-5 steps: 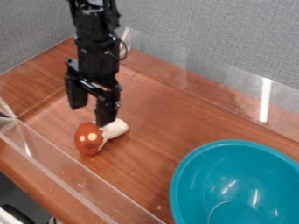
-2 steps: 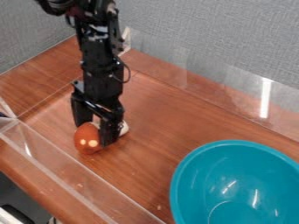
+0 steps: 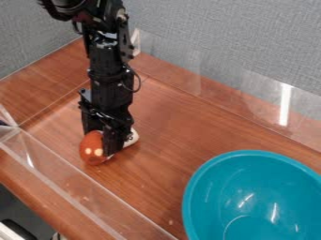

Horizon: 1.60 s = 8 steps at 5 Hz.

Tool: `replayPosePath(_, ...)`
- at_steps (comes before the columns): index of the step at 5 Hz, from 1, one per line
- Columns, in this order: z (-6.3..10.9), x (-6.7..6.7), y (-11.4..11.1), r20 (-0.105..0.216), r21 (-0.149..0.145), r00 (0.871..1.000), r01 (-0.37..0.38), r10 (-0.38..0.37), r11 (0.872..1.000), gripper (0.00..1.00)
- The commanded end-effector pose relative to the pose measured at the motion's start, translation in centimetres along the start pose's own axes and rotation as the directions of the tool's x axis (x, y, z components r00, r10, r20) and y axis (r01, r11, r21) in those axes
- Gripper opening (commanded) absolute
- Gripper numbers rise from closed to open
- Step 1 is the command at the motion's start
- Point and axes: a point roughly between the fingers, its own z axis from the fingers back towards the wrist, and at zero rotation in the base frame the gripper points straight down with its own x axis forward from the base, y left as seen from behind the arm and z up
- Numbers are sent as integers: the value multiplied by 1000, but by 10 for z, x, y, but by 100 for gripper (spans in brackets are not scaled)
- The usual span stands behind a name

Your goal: Put the mushroom in the blue bowl

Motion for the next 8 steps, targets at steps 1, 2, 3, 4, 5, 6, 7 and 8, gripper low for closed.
replayPosePath(1, 5, 3, -2, 19, 11, 1000, 16, -17, 1000, 0)
replayPosePath(2, 5, 2, -3, 20, 12, 1000, 20, -20, 1000, 0)
replayPosePath(3, 6, 2, -3, 22, 13, 999, 23, -23, 1000, 0)
replayPosePath(4, 6, 2, -4, 23, 13, 999, 26, -27, 1000, 0)
replayPosePath(5, 7, 1, -4, 25, 14, 999, 30, -30, 999, 0)
replayPosePath(6, 7, 1, -5, 27, 15, 999, 33, -33, 999, 0)
replayPosePath(7, 8, 0, -5, 29, 15, 999, 36, -36, 999, 0)
replayPosePath(8, 9, 0, -5, 32, 16, 999, 38, -39, 999, 0)
